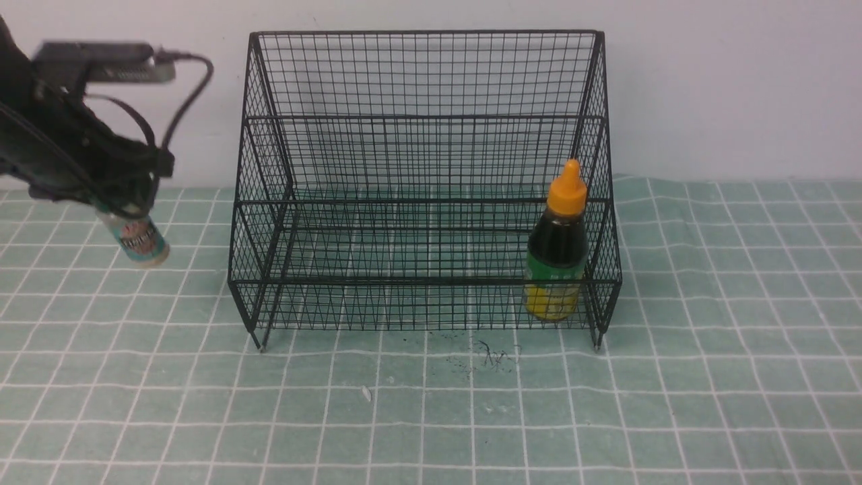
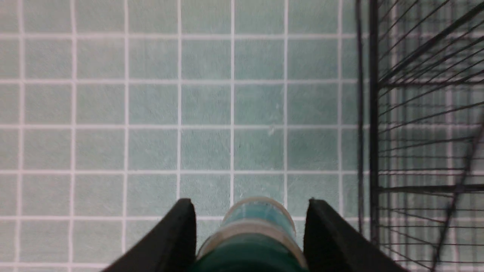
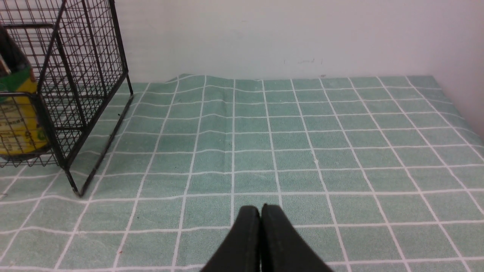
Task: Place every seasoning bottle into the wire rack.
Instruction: Use the left arm to put the condiment bottle back on the shelf
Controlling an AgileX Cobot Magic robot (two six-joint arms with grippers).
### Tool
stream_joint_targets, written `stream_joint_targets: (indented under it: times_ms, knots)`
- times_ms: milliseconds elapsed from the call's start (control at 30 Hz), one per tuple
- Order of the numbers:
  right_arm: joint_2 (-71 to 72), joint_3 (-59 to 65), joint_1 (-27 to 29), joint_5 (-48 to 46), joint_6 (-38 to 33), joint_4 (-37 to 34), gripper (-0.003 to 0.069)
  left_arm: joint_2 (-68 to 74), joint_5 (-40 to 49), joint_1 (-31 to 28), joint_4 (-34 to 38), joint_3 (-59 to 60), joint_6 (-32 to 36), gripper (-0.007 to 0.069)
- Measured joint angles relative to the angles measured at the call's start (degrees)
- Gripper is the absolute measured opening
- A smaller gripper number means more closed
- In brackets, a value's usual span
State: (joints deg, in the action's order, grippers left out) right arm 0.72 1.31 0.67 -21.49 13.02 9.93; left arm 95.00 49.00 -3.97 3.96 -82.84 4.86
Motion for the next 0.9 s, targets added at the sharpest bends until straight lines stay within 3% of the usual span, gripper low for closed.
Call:
stream_joint_targets:
  times_ms: [233, 367, 500, 900]
  knots:
    - [0.00, 0.00, 0.00, 0.00, 0.00, 0.00, -0.0010, -8.86, 4.05, 6.78, 3.40, -3.33, 2.48, 0.0330]
    - [0.00, 0.00, 0.00, 0.00, 0.00, 0.00, -0.0010, -7.09, 4.47, 14.47, 4.17, -3.39, 3.19, 0.0330]
    - [0.00, 0.00, 0.00, 0.00, 0.00, 0.00, -0.0010, -2.98, 3.61, 18.34, 4.17, -3.39, 3.23, 0.0330]
    - [0.00, 0.00, 0.00, 0.00, 0.00, 0.00, -0.0010, 8.91, -1.51, 20.26, 2.64, -3.55, 4.02, 0.0330]
